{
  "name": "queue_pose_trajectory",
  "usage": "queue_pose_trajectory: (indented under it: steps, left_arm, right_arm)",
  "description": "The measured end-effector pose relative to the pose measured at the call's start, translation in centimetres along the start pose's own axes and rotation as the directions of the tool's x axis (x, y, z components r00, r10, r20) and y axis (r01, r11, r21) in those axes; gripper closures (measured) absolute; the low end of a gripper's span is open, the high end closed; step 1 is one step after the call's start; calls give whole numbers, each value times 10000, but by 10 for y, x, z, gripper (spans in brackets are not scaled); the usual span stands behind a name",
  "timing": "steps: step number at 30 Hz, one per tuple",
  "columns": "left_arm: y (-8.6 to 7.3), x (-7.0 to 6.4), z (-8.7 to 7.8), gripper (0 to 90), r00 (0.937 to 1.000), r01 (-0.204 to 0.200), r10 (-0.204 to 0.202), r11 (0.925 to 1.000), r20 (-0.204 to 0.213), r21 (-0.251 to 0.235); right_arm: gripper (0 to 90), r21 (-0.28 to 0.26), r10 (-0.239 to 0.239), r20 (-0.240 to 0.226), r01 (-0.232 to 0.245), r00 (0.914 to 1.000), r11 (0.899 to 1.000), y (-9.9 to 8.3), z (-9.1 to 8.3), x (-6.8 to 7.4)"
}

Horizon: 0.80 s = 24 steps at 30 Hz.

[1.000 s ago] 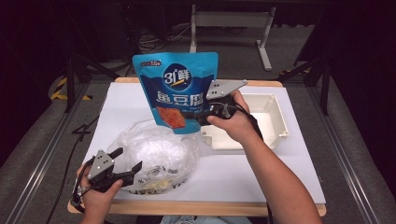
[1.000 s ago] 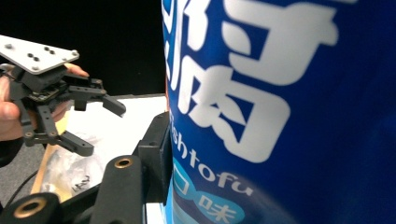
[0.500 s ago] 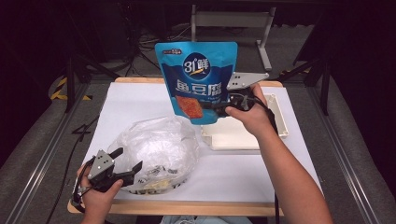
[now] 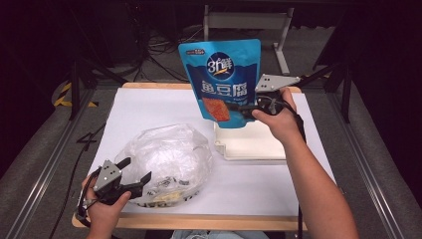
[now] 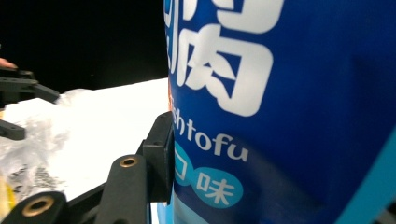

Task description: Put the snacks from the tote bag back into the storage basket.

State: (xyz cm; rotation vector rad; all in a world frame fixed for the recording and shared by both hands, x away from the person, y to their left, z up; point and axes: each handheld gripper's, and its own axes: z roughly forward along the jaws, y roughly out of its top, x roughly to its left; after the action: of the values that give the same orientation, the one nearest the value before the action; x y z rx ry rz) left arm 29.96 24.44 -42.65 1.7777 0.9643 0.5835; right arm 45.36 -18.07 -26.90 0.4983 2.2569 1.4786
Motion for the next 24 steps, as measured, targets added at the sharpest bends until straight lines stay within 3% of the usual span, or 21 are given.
queue_pose_trajectory:
  steps: [11, 24]
  left_arm:
    - [0, 0, 1, 154, 10000, 10, -10, 10000, -26, 17]
    - [-1, 0, 1, 153, 10000, -11, 11, 10000, -61, 44]
  right_arm:
    - [523, -134, 658, 733, -650, 9951, 9978, -20, -16, -31]
    - [522, 23, 919, 1338, -931, 9867, 9957, -40, -19, -49]
